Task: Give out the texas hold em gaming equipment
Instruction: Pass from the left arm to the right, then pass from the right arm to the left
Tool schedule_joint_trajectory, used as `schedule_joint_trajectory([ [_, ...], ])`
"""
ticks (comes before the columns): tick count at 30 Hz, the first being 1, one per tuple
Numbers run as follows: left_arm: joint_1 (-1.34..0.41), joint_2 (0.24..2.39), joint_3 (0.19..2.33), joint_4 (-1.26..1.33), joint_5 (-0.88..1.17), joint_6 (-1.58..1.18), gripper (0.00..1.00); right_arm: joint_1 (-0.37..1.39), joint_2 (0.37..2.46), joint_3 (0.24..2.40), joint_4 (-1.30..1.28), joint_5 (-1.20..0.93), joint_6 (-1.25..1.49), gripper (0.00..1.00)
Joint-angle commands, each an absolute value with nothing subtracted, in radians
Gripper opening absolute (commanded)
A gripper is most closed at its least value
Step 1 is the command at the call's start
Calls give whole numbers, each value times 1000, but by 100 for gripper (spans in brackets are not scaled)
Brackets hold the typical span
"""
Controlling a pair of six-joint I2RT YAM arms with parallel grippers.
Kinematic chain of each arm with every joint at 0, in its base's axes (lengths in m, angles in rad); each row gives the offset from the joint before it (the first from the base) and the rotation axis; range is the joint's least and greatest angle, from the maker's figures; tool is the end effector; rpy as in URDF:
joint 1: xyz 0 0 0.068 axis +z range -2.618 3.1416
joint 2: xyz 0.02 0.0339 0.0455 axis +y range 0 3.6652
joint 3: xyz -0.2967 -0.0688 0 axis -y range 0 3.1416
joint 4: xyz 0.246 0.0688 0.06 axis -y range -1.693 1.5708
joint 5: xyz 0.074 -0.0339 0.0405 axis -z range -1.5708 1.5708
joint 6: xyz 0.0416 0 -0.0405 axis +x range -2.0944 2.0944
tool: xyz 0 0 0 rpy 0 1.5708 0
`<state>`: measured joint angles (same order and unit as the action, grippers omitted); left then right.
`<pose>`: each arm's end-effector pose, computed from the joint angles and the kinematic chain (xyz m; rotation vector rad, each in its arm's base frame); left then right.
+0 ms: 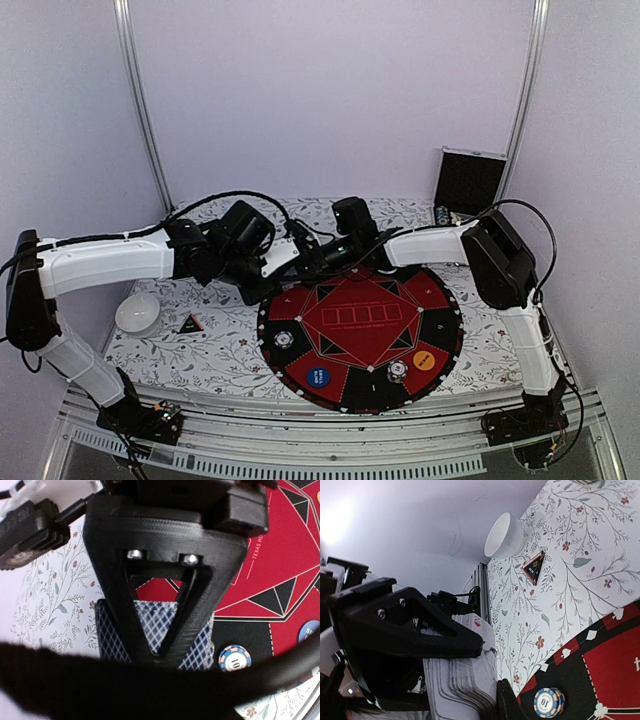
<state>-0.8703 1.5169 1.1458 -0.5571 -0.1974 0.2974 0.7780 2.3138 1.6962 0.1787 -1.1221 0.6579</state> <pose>0.2150 -0.2423 0.2846 1.2948 2.1075 0.0023 0.3579 0.4052 0.1993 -1.0001 2.1249 1.9438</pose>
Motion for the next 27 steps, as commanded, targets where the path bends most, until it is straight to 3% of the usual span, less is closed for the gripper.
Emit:
schedule_joint_trajectory([
  [1, -885, 1477, 1152, -455, -167, 322, 44, 772, 2327, 1719, 184, -1168, 661, 3],
  [2, -885, 1470, 1146, -449, -163, 323, 51, 767, 2317, 1714, 184, -1169, 660, 3],
  [6, -885, 1423, 1109, -393, -158, 322, 96, 735, 2254, 1671, 183, -1176, 646, 2],
  [18, -870, 1083, 755, 33, 147, 527, 98, 656, 1991, 1495, 157, -1189, 596, 2],
  [27, -799, 1216, 773, 185, 64, 595, 98, 657, 1911, 1482, 84, -1155, 566, 2],
])
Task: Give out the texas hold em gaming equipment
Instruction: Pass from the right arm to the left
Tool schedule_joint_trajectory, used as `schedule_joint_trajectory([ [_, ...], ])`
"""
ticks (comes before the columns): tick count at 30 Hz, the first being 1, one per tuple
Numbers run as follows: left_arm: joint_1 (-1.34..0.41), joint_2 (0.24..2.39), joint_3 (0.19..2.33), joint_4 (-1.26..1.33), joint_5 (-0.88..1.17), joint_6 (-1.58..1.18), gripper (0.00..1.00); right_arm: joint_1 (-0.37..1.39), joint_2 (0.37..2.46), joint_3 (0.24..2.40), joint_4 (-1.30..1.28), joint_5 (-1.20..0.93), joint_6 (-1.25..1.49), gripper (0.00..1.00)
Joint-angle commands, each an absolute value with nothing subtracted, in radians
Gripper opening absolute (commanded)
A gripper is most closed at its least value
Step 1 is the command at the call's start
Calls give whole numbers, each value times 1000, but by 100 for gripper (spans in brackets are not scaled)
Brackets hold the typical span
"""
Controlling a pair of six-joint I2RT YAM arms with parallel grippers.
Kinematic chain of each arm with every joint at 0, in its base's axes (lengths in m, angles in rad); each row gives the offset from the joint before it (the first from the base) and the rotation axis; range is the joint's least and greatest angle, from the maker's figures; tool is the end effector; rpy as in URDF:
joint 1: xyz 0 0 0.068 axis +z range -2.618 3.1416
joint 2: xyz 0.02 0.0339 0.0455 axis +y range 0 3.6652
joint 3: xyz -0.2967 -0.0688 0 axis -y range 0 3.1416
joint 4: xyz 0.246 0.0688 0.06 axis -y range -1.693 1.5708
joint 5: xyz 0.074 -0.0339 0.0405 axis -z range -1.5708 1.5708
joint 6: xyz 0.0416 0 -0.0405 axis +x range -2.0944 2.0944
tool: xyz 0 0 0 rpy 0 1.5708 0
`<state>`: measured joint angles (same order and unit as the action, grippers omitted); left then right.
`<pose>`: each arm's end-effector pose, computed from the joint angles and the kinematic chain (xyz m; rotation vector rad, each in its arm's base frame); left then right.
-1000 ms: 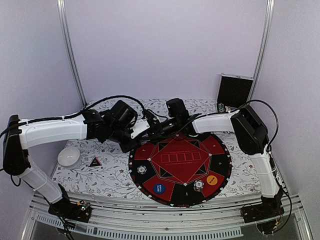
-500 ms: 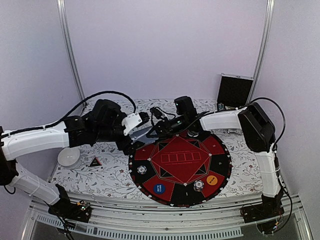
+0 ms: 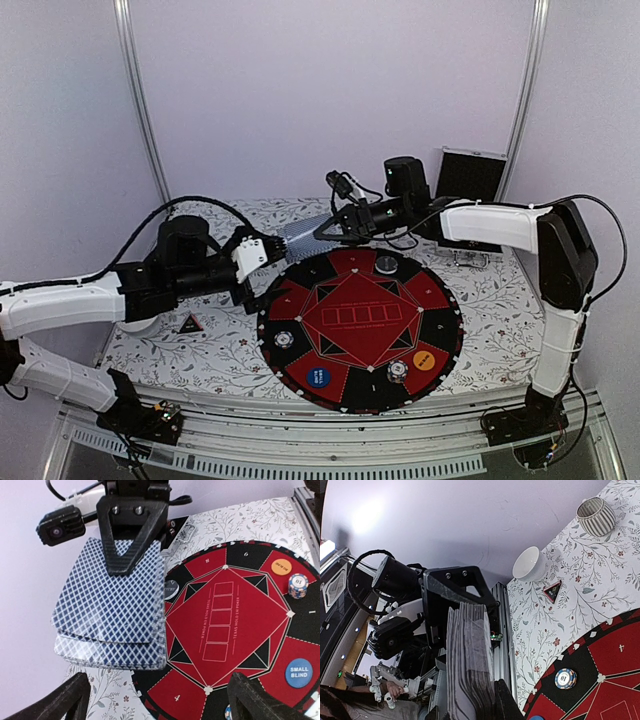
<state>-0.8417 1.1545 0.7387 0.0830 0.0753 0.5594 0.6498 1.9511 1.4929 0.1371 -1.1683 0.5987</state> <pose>0.1698 -0.1948 0.3027 1.2708 1.4276 -0.2627 0.3455 0.3106 0.3055 -0.9847 1.9362 1.8784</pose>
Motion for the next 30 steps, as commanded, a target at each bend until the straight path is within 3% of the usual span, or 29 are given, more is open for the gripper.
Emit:
schedule_joint_trajectory([
  [1, -787, 1233, 782, 196, 67, 593, 98, 658, 1909, 1485, 71, -1141, 559, 2],
  [8, -771, 1296, 814, 280, 202, 610, 97, 674, 1906, 1494, 47, -1124, 545, 2],
  [13, -764, 1305, 817, 271, 268, 608, 87, 682, 1916, 1514, 38, -1109, 546, 2],
  [16, -763, 1302, 811, 265, 259, 611, 79, 696, 1927, 1526, 38, -1112, 553, 2],
  [25, -761, 1305, 811, 238, 246, 628, 83, 721, 1939, 1549, 35, -1114, 561, 2],
  [30, -761, 1307, 813, 245, 225, 624, 74, 726, 1940, 1551, 34, -1116, 563, 2],
])
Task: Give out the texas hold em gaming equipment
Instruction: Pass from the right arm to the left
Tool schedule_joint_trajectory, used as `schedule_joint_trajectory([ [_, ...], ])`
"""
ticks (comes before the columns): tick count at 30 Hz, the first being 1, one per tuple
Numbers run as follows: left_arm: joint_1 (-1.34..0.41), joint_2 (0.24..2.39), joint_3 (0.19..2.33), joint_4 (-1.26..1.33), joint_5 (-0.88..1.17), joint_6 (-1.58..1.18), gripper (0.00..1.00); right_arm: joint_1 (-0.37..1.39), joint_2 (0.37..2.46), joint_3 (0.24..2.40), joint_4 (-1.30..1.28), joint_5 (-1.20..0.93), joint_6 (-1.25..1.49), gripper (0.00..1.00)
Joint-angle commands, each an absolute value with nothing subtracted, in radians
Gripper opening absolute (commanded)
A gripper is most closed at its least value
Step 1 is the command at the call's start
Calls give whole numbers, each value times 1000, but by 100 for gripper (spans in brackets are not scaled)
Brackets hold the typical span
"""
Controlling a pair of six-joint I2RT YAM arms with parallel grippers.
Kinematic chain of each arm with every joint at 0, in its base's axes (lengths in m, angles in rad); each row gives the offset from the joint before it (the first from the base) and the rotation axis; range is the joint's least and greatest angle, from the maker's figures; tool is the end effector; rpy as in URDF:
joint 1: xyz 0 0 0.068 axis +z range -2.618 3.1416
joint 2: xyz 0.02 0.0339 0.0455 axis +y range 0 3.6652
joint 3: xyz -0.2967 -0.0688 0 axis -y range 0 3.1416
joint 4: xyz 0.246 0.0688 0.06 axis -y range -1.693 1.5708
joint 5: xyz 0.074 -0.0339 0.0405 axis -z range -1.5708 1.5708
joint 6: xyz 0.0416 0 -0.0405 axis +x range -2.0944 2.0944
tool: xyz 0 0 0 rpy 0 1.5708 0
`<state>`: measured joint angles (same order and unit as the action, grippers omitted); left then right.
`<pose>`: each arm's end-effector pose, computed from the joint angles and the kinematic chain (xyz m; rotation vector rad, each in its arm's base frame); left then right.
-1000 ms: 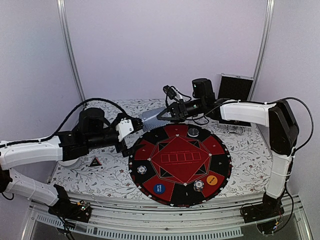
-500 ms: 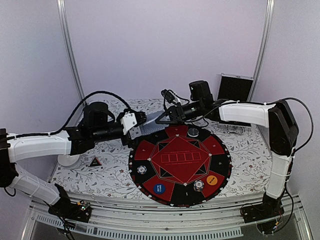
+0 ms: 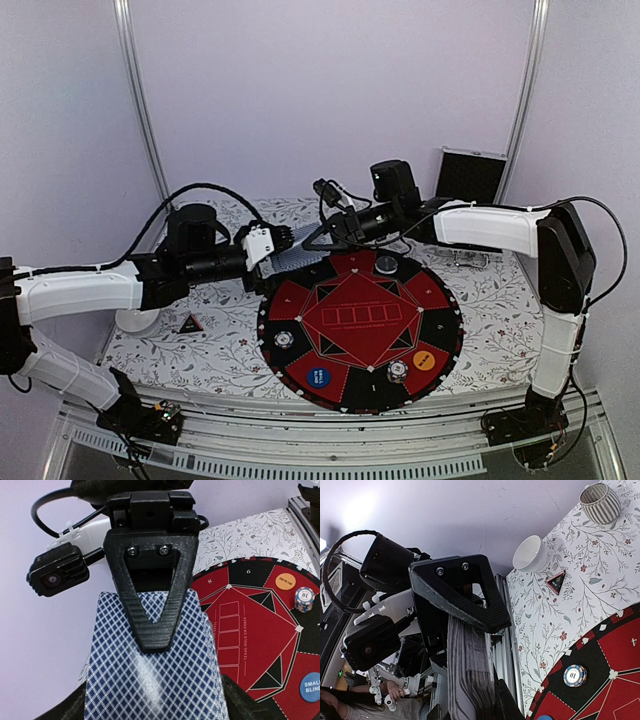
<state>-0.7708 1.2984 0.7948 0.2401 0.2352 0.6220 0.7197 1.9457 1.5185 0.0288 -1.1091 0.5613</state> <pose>0.2049 -0.2125 0.3033 1.3018 1.2985 -0.3200 0.3234 0.3330 0.3064 -1.0152 2.0014 1.8544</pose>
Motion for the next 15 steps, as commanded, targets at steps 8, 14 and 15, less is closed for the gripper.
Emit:
schedule_joint_trajectory([
  [8, -760, 1314, 814, 247, 215, 623, 64, 728, 1939, 1557, 35, -1117, 567, 2],
  [14, -762, 1308, 832, 245, 217, 593, 58, 729, 1940, 1555, 35, -1117, 571, 2],
  [15, -762, 1305, 830, 246, 216, 590, 59, 729, 1940, 1557, 35, -1119, 571, 2],
])
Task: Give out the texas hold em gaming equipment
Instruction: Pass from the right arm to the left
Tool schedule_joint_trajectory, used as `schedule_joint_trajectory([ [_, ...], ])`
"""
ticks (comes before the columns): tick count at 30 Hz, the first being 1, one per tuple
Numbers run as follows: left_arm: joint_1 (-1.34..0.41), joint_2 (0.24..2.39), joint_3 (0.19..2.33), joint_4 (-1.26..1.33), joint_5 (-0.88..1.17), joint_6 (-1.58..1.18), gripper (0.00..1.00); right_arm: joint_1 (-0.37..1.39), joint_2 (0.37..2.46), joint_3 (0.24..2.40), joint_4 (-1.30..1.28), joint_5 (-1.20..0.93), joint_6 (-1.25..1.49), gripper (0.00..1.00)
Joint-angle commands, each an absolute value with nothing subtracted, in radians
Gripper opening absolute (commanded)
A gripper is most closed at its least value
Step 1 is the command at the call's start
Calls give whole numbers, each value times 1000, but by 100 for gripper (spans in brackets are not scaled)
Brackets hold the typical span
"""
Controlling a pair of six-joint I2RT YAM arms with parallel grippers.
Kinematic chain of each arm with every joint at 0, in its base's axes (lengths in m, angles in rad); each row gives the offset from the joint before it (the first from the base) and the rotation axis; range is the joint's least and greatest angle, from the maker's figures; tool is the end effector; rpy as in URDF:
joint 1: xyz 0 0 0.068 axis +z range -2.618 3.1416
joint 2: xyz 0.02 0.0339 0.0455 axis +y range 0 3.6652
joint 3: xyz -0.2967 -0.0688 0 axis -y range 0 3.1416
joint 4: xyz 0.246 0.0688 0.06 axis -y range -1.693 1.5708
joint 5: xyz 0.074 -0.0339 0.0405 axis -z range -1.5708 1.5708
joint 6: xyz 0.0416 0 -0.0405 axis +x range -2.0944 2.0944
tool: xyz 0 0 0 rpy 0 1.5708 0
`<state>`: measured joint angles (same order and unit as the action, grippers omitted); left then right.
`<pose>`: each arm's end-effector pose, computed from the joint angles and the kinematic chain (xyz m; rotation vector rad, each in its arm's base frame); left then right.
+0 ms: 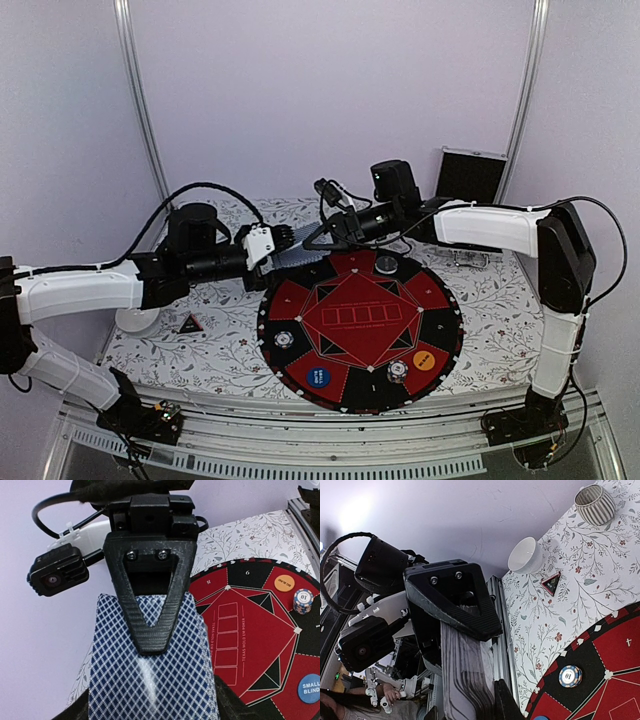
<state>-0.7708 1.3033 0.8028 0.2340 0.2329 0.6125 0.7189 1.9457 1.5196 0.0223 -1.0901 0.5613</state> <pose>0.2061 -0.2136 0.3041 1.2965 1.3087 -0.3247 0.3243 0.3328 0.3059 -0.9966 2.0138 1.8369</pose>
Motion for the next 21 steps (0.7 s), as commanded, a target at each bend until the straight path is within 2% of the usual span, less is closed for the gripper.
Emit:
schedule_joint_trajectory([
  [1, -762, 1302, 829, 247, 214, 589, 60, 729, 1940, 1558, 34, -1121, 572, 2],
  [3, -762, 1299, 824, 249, 205, 593, 69, 730, 1939, 1560, 34, -1126, 574, 2],
  [8, -749, 1284, 782, 298, 173, 611, 76, 731, 1928, 1557, 29, -1131, 574, 2],
  [17, -715, 1284, 772, 329, 303, 568, 62, 736, 1937, 1565, 31, -1122, 577, 3],
  [21, -715, 1278, 772, 357, 300, 545, 58, 737, 1952, 1567, 28, -1112, 583, 8],
])
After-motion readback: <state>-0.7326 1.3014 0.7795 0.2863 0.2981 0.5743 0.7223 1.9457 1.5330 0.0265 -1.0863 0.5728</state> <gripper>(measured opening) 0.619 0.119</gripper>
